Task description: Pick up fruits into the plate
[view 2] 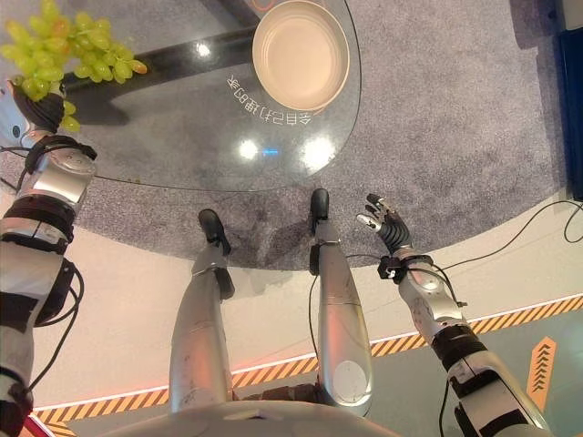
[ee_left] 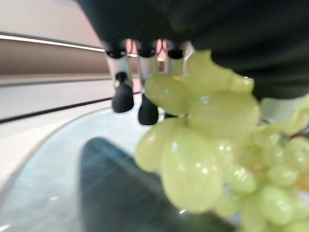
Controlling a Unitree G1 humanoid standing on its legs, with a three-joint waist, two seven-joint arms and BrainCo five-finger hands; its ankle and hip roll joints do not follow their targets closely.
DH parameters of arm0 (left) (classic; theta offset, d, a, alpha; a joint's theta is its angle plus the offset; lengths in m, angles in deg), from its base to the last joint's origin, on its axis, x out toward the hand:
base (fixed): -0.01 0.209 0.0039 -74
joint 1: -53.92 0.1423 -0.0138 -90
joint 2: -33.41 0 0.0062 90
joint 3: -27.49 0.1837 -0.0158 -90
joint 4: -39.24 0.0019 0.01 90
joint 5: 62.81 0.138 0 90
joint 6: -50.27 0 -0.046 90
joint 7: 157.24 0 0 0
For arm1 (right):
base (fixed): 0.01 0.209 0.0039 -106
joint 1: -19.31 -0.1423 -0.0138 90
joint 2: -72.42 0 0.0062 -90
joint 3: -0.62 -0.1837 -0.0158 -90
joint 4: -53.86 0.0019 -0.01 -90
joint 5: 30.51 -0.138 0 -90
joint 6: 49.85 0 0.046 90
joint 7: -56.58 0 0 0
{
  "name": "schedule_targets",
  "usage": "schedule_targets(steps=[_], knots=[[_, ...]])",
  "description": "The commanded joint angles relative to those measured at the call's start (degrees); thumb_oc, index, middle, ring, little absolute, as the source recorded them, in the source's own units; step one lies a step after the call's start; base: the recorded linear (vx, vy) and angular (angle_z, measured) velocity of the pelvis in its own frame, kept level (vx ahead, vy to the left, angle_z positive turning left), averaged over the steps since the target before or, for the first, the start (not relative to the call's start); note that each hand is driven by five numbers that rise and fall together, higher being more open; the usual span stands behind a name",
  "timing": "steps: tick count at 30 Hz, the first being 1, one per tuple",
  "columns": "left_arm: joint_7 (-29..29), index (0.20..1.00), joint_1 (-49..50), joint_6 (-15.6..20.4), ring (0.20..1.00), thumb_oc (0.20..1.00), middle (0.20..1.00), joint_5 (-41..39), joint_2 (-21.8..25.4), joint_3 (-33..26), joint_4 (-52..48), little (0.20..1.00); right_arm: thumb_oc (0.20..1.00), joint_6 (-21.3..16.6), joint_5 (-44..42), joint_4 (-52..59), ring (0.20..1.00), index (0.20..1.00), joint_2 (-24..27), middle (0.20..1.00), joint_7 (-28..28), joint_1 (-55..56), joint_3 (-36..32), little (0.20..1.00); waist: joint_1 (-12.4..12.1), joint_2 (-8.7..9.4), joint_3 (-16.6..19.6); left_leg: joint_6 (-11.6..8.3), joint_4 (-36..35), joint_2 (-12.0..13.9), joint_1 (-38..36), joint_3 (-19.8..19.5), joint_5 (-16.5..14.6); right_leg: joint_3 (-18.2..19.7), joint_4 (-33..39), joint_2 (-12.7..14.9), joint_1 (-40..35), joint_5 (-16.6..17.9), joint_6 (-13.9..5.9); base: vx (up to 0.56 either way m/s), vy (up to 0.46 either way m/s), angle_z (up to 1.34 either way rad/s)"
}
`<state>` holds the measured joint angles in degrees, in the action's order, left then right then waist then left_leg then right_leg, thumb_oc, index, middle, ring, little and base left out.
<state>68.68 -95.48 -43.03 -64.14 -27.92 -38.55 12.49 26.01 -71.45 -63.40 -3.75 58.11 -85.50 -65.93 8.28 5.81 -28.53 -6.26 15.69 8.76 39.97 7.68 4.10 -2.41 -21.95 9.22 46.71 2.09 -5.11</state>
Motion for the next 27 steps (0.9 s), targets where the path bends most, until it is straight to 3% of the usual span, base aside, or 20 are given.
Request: schedule_targets(steps=[1, 12, 17, 21, 27], knots=[[4.81, 0.200, -0.15, 3.26, 0.200, 0.200, 0.200, 0.40, 3.64, -5.57, -1.60, 0.200, 1.000, -2.98, 1.48, 3.69, 1.000, 1.000, 0.09, 1.000, 0.34, 4.90, -1.18, 1.000, 0.34, -1.42, -1.26, 2.04, 0.74, -7.32, 0.36, -0.53, -4.22, -5.01, 1.77, -5.96, -5.11, -6.26, 2.87, 0.00, 0.000, 0.00], [8.31, 0.200, 1.78, 13.05, 0.200, 0.200, 0.200, 1.05, 2.99, -7.22, -9.40, 0.200, 1.000, -5.30, 3.76, 3.99, 1.000, 1.000, 0.22, 1.000, 0.96, 8.20, -1.91, 1.000, 0.21, -1.66, -1.26, 2.36, -0.12, -7.68, -3.50, -0.32, -4.84, -4.94, 2.45, -5.87, -8.76, -6.62, 2.72, 0.00, 0.003, 0.01], [9.34, 0.200, 4.71, 18.01, 0.200, 0.200, 0.200, 3.75, 1.67, -9.11, -16.24, 0.200, 1.000, -8.44, 9.06, 4.77, 1.000, 1.000, -0.40, 1.000, -3.99, 9.65, -2.99, 1.000, -0.32, -1.97, -1.26, 2.51, -0.37, -7.61, -7.75, -0.14, -5.73, -5.53, 2.62, -5.13, -12.77, -7.06, 2.36, 0.00, 0.010, 0.02], [6.66, 0.200, 7.19, 18.79, 0.200, 0.200, 0.200, 6.49, 2.39, -8.40, -21.59, 0.200, 1.000, -10.35, 20.77, 8.80, 1.000, 1.000, 1.00, 1.000, -11.32, 9.68, -5.44, 1.000, -0.61, -2.63, -1.26, 2.63, -1.45, -7.62, -12.84, -0.03, -6.31, -5.61, 3.75, -4.50, -17.64, -7.00, 1.63, 0.00, 0.018, 0.01], [1.92, 0.200, 16.65, 19.48, 0.200, 0.200, 0.200, 9.96, 4.06, -9.67, -30.81, 0.200, 1.000, -6.16, 27.74, 15.73, 1.000, 1.000, 5.48, 1.000, -8.33, 5.29, -10.00, 1.000, -2.29, -3.64, -0.07, 2.24, -4.70, -7.38, -23.50, -0.17, -7.29, -6.38, 7.76, -2.39, -29.04, -6.67, 0.00, 0.03, 0.019, 0.04]])
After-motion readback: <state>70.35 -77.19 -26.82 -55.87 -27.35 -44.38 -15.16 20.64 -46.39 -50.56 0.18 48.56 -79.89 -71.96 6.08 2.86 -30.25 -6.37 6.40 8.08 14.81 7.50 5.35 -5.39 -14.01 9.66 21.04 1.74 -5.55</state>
